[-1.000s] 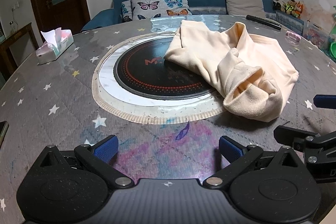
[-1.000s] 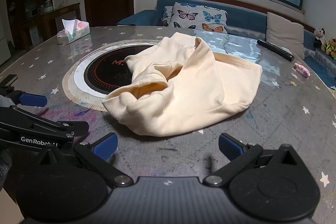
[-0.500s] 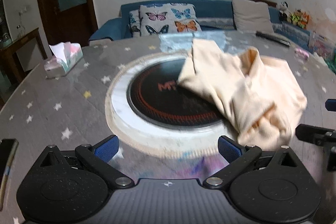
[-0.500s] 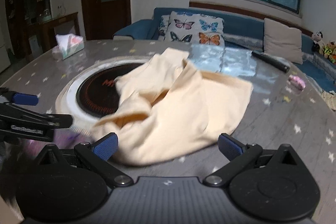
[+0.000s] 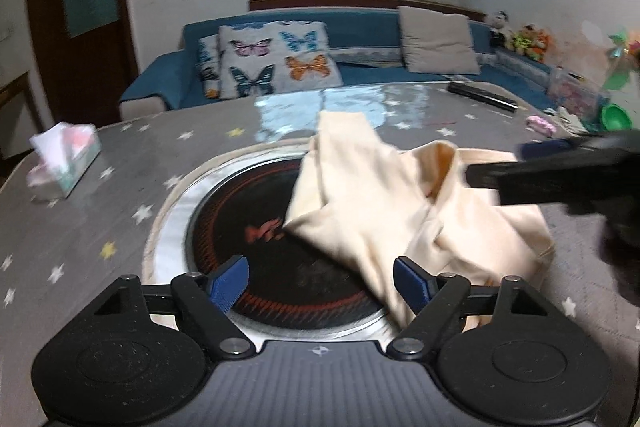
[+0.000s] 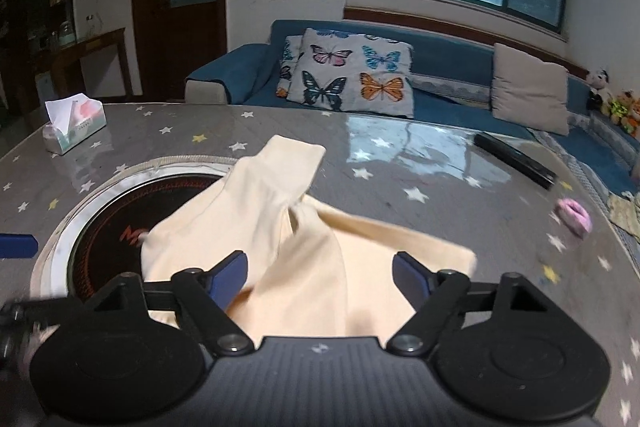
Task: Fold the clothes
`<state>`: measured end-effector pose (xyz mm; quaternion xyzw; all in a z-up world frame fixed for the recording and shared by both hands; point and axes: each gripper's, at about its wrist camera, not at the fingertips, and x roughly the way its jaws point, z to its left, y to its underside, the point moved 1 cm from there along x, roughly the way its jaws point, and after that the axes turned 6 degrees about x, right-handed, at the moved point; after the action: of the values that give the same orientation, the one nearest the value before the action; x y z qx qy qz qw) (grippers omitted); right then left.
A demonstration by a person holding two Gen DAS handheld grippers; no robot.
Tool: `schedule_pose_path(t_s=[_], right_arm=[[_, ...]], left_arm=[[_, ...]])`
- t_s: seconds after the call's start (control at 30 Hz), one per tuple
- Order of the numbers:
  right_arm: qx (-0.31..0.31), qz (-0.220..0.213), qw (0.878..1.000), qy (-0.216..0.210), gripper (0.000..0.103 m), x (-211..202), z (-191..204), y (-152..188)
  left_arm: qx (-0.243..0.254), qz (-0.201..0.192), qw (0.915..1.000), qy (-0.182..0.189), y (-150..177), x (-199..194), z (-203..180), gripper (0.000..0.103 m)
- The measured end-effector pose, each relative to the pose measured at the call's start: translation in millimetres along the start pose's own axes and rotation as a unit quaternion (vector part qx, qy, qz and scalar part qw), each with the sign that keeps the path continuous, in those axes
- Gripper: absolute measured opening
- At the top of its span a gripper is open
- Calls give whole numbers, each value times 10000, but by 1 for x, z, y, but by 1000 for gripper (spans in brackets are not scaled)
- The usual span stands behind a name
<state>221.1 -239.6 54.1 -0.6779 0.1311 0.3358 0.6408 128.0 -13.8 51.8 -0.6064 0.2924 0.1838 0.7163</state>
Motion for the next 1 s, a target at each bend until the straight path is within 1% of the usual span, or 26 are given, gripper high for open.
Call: schedule_pose_path(t_s=[0.07, 0.1, 0.13, 0.17, 0.23, 0.27, 0.3, 0.33, 0.4, 0.47, 0.6, 0.67, 0.7, 0.77, 0.8, 0.87, 0.9, 0.93, 0.97, 1.0], right_arm=[[-38, 63, 10000, 9, 75, 17, 1, -6], [-51, 111, 9999, 29, 70, 26, 0, -8], [-56, 171, 9998, 59, 62, 34, 0, -9], [-25, 230, 9997, 65, 57, 40, -3, -9], [128, 350, 9993, 21, 30, 47, -12, -8], [204, 410, 9990, -1, 23, 51, -16, -7], [287, 434, 9986, -12, 13, 51, -22, -6], [377, 412, 9984, -6, 7, 48, -28, -4], [526, 345, 9980, -4, 4, 40, -39, -1], [631, 281, 9976, 9, 3, 30, -50, 2], [830, 169, 9964, 96, 1, 10, -68, 7], [918, 135, 9955, 176, 1, 3, -75, 7], [972, 139, 9951, 151, 2, 0, -78, 8], [1036, 153, 9945, 12, 2, -3, -82, 7], [1060, 160, 9942, -75, 5, -4, -84, 7], [1027, 141, 9943, -247, 11, -7, -81, 4], [980, 140, 9946, -319, 18, -7, -78, 3], [923, 143, 9949, -382, 29, -5, -75, 1], [844, 159, 9955, -413, 34, -2, -70, 0], [759, 189, 9961, -399, 40, 4, -65, -2]], left_arm=[[114, -5, 9999, 96, -7, 7, -5, 81], [166, 1, 9998, 134, -10, 11, -8, 80], [209, 15, 9996, 170, -13, 15, -10, 79], [244, 36, 9995, 203, -15, 20, -12, 78], [285, 60, 9992, 258, -20, 28, -14, 75], [302, 70, 9991, 285, -22, 32, -16, 74], [318, 80, 9990, 311, -25, 36, -17, 73], [335, 90, 9988, 337, -28, 40, -18, 72], [377, 98, 9982, 447, -32, 47, -22, 70], [423, 102, 9974, 575, -36, 54, -27, 67], [576, 168, 9952, 771, -41, 71, -39, 67], [713, 237, 9934, 867, -41, 79, -46, 66], [787, 282, 9925, 894, -41, 83, -49, 66], [879, 380, 9915, 884, -39, 91, -54, 58], [881, 441, 9912, 884, -37, 95, -55, 56], [858, 524, 9905, 936, -35, 100, -56, 43], [847, 544, 9903, 958, -34, 101, -55, 40], [839, 551, 9902, 967, -34, 102, -54, 33], [832, 558, 9902, 976, -33, 102, -53, 25], [815, 558, 9903, 979, -33, 102, -52, 21]])
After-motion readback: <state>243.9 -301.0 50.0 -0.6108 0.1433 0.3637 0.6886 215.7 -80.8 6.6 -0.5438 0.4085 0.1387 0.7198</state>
